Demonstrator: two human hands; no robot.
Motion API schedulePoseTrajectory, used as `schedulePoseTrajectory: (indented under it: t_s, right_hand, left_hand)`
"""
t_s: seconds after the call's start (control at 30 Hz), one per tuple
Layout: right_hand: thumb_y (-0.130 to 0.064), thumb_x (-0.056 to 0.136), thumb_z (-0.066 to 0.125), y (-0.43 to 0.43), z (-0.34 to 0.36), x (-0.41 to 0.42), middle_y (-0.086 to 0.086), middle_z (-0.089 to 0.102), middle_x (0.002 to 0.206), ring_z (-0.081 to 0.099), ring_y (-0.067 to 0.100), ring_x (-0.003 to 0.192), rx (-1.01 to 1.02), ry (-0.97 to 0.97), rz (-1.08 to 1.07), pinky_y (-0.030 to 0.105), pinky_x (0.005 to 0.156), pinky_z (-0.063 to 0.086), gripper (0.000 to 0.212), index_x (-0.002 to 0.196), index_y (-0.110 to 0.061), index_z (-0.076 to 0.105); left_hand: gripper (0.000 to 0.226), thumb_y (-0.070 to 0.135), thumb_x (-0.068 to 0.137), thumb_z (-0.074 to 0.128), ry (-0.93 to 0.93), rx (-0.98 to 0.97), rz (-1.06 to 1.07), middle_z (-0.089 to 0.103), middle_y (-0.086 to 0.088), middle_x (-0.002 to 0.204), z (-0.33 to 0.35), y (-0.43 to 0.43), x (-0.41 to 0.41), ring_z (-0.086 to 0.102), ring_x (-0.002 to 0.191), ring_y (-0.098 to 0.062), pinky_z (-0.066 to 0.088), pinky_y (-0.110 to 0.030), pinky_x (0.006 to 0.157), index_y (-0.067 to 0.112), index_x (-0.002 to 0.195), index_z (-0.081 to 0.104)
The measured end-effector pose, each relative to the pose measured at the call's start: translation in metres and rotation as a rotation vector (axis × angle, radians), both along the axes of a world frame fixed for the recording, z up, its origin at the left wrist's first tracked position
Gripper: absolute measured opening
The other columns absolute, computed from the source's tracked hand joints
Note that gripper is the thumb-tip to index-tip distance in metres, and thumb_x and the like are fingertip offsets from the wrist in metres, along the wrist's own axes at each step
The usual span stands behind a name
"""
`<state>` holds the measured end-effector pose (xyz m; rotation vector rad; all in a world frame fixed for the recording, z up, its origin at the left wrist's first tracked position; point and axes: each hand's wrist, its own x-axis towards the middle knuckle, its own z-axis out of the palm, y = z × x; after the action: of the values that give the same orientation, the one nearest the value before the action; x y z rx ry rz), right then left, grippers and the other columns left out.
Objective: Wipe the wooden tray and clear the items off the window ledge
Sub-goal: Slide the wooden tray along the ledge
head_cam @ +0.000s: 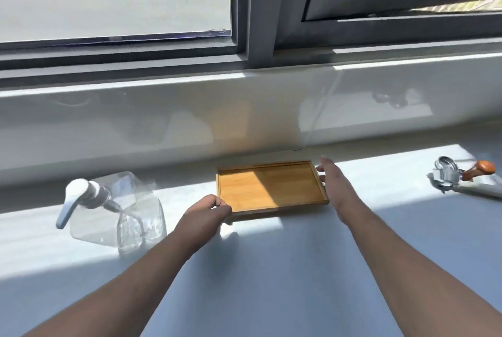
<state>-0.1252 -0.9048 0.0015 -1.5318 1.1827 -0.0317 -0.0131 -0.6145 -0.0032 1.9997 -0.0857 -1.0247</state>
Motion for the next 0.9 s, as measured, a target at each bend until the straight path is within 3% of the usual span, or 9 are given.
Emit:
schedulePoseTrajectory:
  t_s: [0.13,0.2,0.3,0.33,0.4,0.47,0.57,0.7,0.9]
  right_hand:
    - [-0.085,0.071,0.035,-0.02,-0.011,0.023,0.005,0.055,0.154,0.048,0.028,0.144,-0.021,-0.046,0.011,0.053,0.124,0.032,0.101,0.149,-0.023,0.056]
    - [-0.073,0.086,0.04,-0.017,-0.015,0.026,0.003,0.055,0.155,0.047,0.024,0.145,-0.096,-0.128,0.008,0.042,0.126,0.029,0.085,0.15,-0.019,0.055]
    - [-0.051,0.105,0.049,0.01,-0.022,0.012,0.004,0.057,0.153,0.05,0.026,0.143,-0.309,-0.152,0.061,0.035,0.12,0.034,0.057,0.15,-0.017,0.054]
    - [-0.049,0.105,0.051,0.025,-0.024,0.003,0.003,0.057,0.153,0.052,0.024,0.14,-0.35,-0.142,0.094,0.035,0.118,0.036,0.056,0.151,-0.018,0.053]
    - [-0.045,0.103,0.057,0.061,-0.024,-0.019,-0.001,0.06,0.149,0.055,0.021,0.133,-0.41,-0.113,0.187,0.036,0.11,0.04,0.052,0.149,-0.023,0.055]
    - [-0.039,0.099,0.062,0.099,-0.023,-0.04,-0.003,0.062,0.146,0.051,0.02,0.136,-0.44,-0.062,0.299,0.035,0.107,0.041,0.046,0.143,-0.026,0.06]
    - [-0.038,0.096,0.066,0.158,-0.016,-0.062,-0.007,0.064,0.14,0.051,0.017,0.135,-0.46,-0.017,0.457,0.033,0.107,0.044,0.039,0.134,-0.029,0.066]
    - [-0.044,0.095,0.068,0.243,0.01,-0.07,-0.016,0.063,0.129,0.05,0.014,0.133,-0.512,-0.026,0.61,0.034,0.108,0.042,0.035,0.128,-0.033,0.067]
    - [-0.049,0.094,0.066,0.378,0.058,-0.043,-0.014,0.065,0.129,0.052,0.012,0.126,-0.6,-0.121,0.78,0.037,0.106,0.045,0.033,0.123,-0.034,0.066]
  left_hand:
    - [0.027,0.039,0.068,0.063,-0.002,0.007,0.038,0.081,0.006,0.092,-0.013,-0.022,0.008,0.061,0.075,-0.015,0.047,-0.032,0.068,0.025,0.09,0.071]
    - [0.034,0.04,0.068,0.065,-0.036,0.0,0.066,0.074,0.011,0.096,-0.014,-0.031,0.009,0.062,0.077,-0.011,0.047,-0.029,0.068,0.033,0.101,0.069]
    - [0.042,0.041,0.075,0.066,-0.272,0.099,-0.03,0.051,0.034,0.125,-0.008,-0.029,0.002,0.06,0.101,-0.007,0.046,-0.03,0.078,0.044,0.116,0.058]
    - [0.04,0.041,0.078,0.066,-0.333,0.116,-0.067,0.05,0.031,0.13,-0.006,-0.023,-0.002,0.06,0.103,-0.003,0.045,-0.028,0.078,0.046,0.116,0.056]
    - [0.033,0.044,0.081,0.064,-0.376,0.119,-0.115,0.06,0.02,0.126,-0.001,-0.001,-0.013,0.061,0.087,0.012,0.043,-0.022,0.067,0.048,0.112,0.055]
    - [0.032,0.049,0.084,0.063,-0.404,0.14,-0.142,0.061,0.02,0.125,0.007,0.028,-0.023,0.057,0.092,0.021,0.044,-0.023,0.07,0.049,0.115,0.056]
    - [0.038,0.055,0.085,0.062,-0.43,0.165,-0.093,0.057,0.028,0.119,0.025,0.086,-0.04,0.057,0.113,0.001,0.05,-0.032,0.081,0.046,0.122,0.058]
    - [0.041,0.061,0.083,0.061,-0.47,0.166,-0.031,0.064,0.027,0.116,0.052,0.19,-0.069,0.061,0.106,0.002,0.05,-0.028,0.085,0.044,0.12,0.059]
    - [0.038,0.066,0.081,0.059,-0.517,0.202,0.198,0.065,0.029,0.106,0.089,0.371,-0.102,0.06,0.097,0.01,0.054,-0.025,0.08,0.047,0.114,0.059]
